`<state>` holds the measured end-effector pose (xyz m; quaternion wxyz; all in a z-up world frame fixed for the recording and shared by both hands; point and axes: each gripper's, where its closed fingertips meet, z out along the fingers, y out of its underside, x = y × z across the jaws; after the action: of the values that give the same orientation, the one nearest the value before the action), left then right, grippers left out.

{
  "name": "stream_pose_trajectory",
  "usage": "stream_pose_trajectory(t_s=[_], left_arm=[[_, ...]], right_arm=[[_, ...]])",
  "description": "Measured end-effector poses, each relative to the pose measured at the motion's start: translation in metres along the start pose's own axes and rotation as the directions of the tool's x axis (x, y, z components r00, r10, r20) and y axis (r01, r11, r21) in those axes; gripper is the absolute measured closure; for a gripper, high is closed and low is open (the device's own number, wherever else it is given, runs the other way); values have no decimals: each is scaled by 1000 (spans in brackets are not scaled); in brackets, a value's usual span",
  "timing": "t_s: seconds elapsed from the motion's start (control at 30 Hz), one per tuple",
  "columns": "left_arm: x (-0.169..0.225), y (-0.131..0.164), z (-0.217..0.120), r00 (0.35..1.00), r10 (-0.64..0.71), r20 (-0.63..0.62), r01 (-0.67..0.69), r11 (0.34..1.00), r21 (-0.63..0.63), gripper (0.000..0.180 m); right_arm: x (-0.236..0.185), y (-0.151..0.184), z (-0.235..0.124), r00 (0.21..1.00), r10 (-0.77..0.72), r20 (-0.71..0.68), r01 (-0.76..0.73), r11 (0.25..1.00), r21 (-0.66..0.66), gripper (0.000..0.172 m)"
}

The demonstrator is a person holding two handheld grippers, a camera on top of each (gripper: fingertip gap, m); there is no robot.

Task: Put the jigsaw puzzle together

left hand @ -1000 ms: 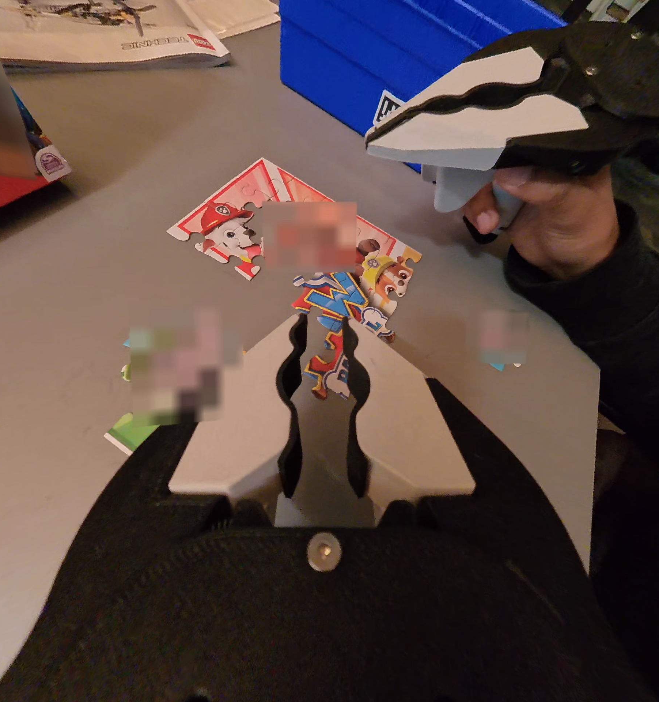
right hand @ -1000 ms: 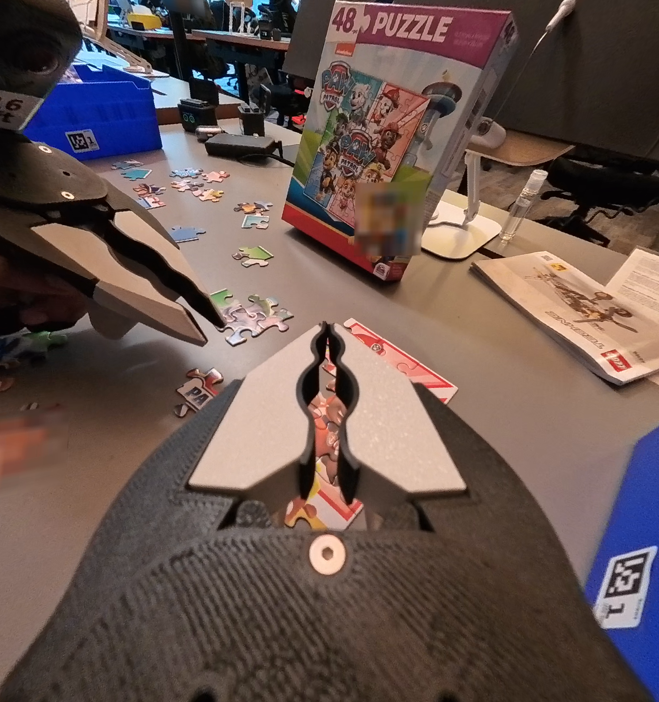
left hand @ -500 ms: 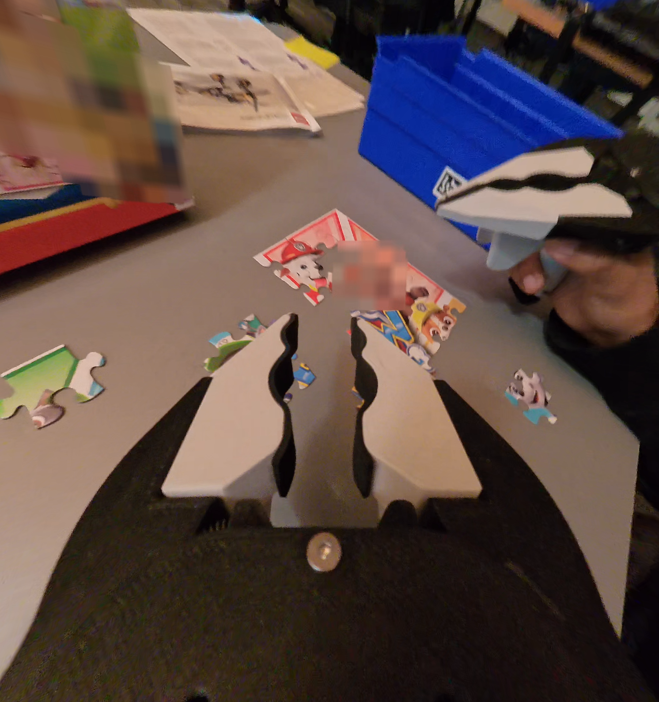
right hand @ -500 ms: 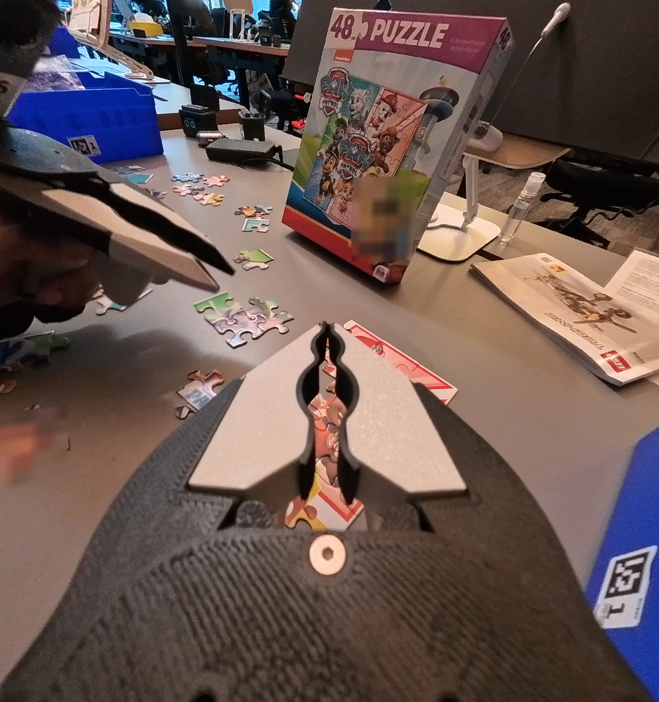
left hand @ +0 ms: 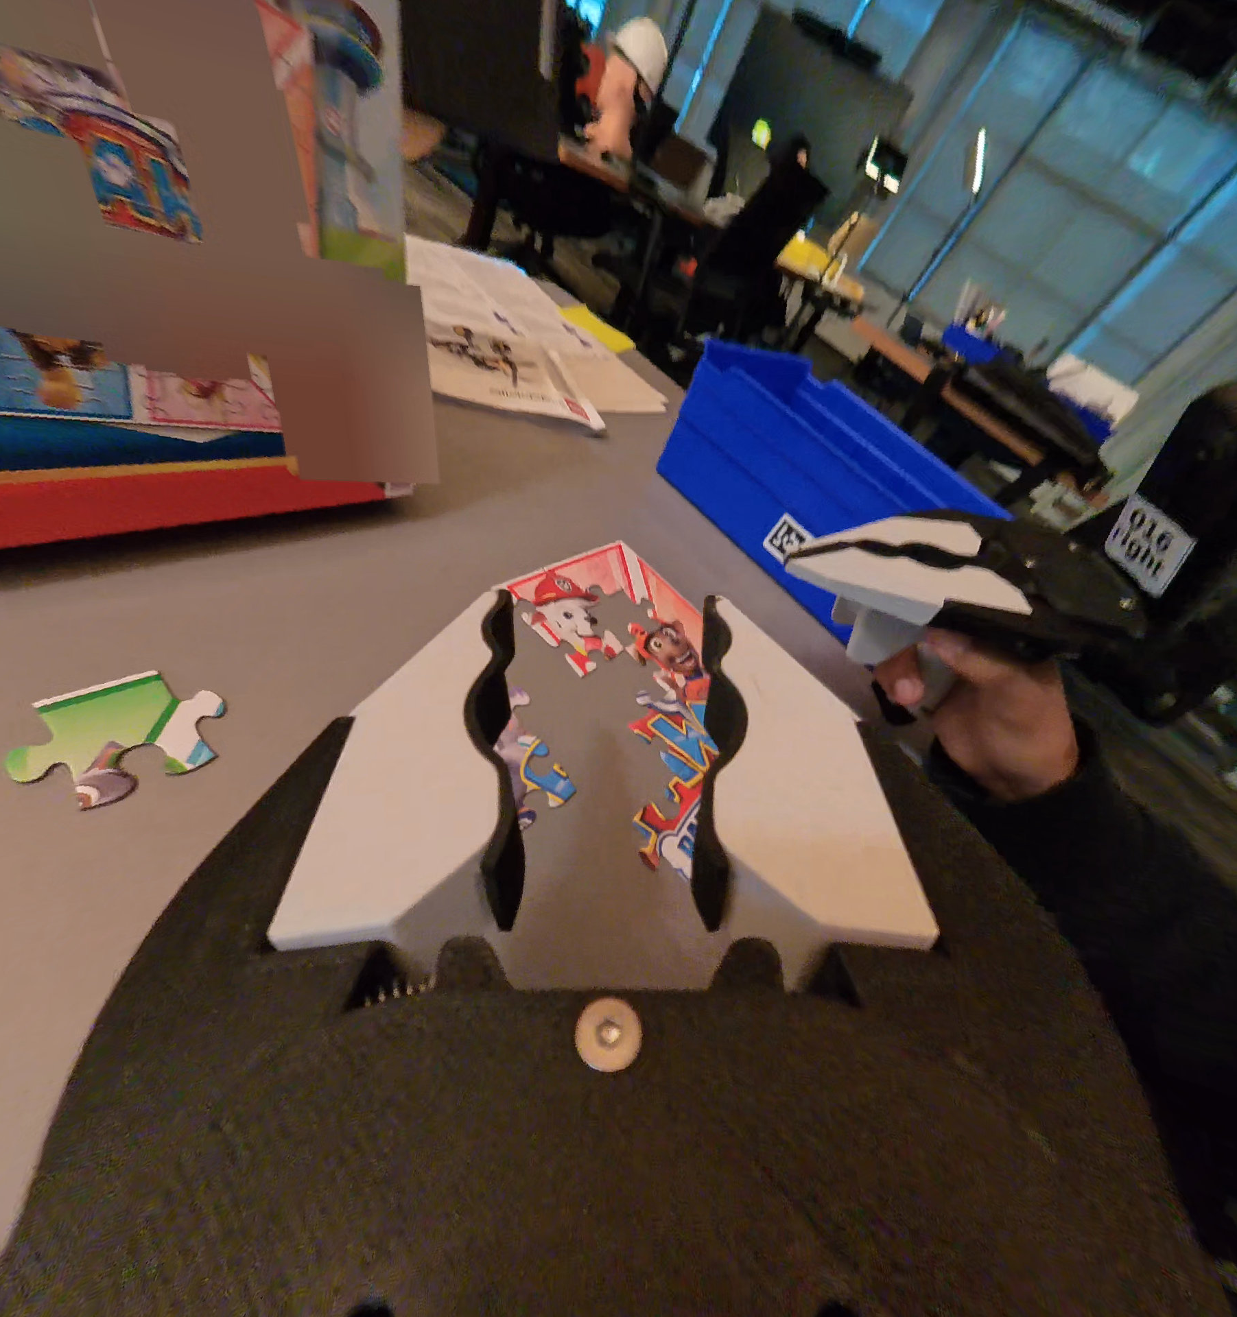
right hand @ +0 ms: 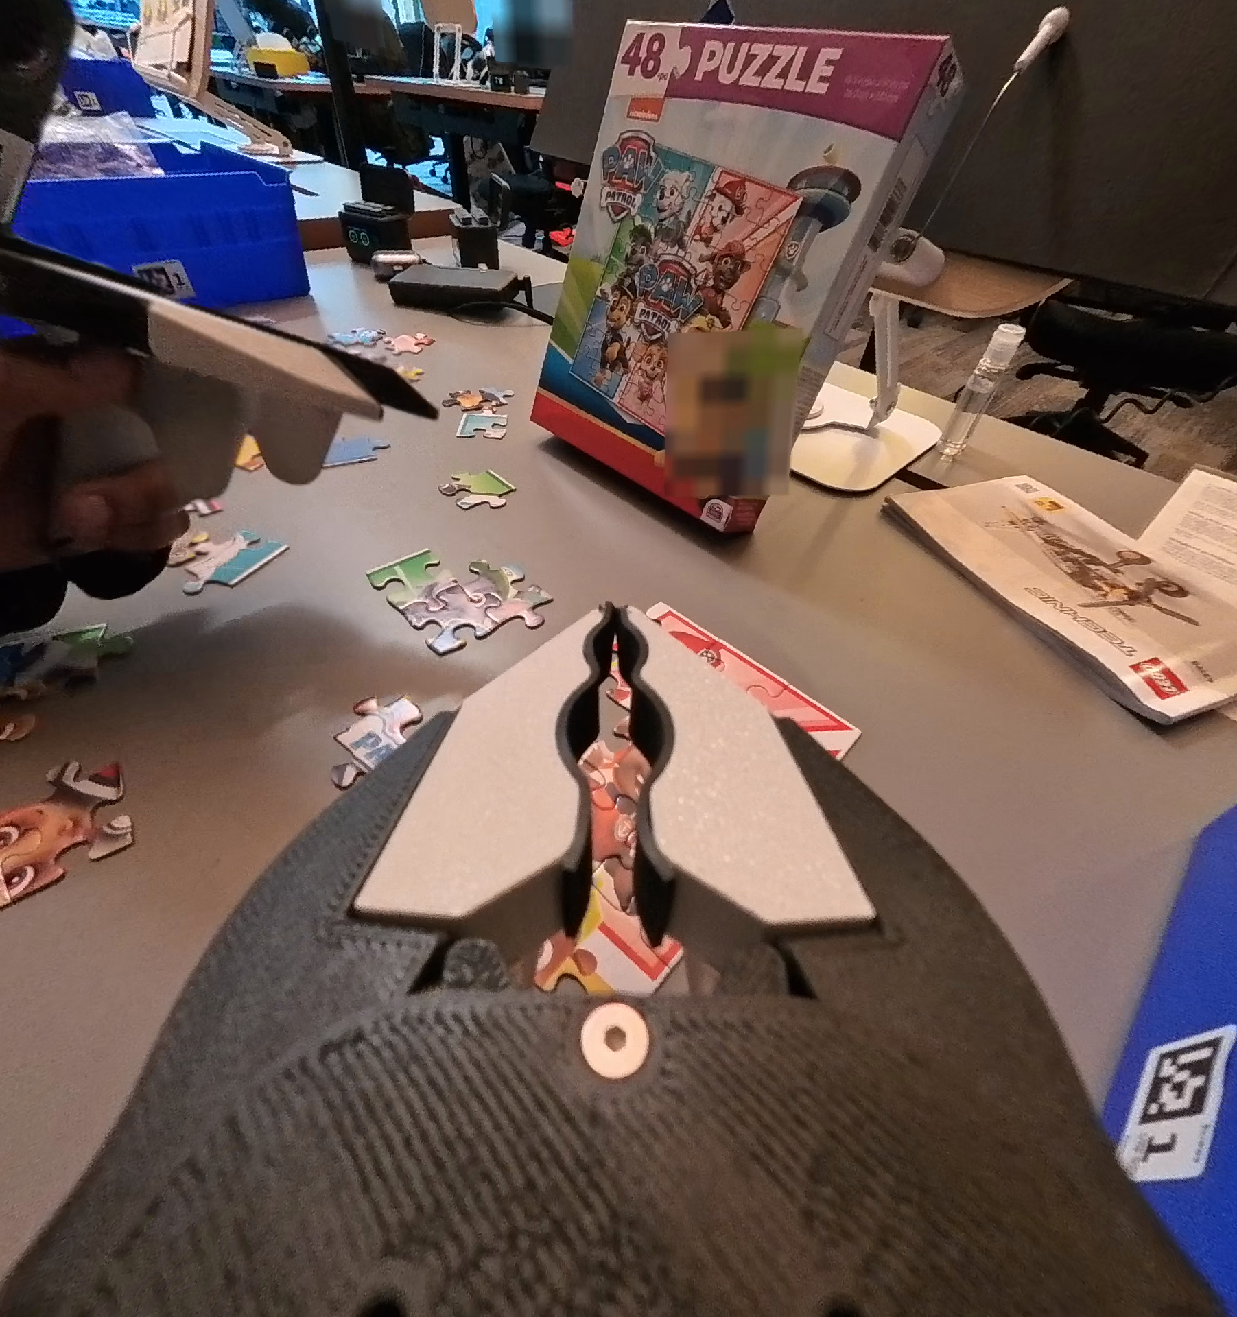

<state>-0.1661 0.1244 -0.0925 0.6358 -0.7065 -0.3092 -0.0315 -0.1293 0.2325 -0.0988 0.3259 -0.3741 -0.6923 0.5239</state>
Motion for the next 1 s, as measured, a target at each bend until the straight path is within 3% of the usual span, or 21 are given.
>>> stream_pose_trajectory(t_s=[0.2, 1.0], left_arm=[[-2, -21, -14, 995, -83, -57, 90, 989, 121, 132], [9, -13, -11, 993, -50, -106, 58, 996, 70, 145]], right_arm=[[0, 1, 1, 1000, -8, -3, 8, 1000, -8, 172], [0, -1, -1, 1000, 17, 7, -17, 1000, 11, 172]])
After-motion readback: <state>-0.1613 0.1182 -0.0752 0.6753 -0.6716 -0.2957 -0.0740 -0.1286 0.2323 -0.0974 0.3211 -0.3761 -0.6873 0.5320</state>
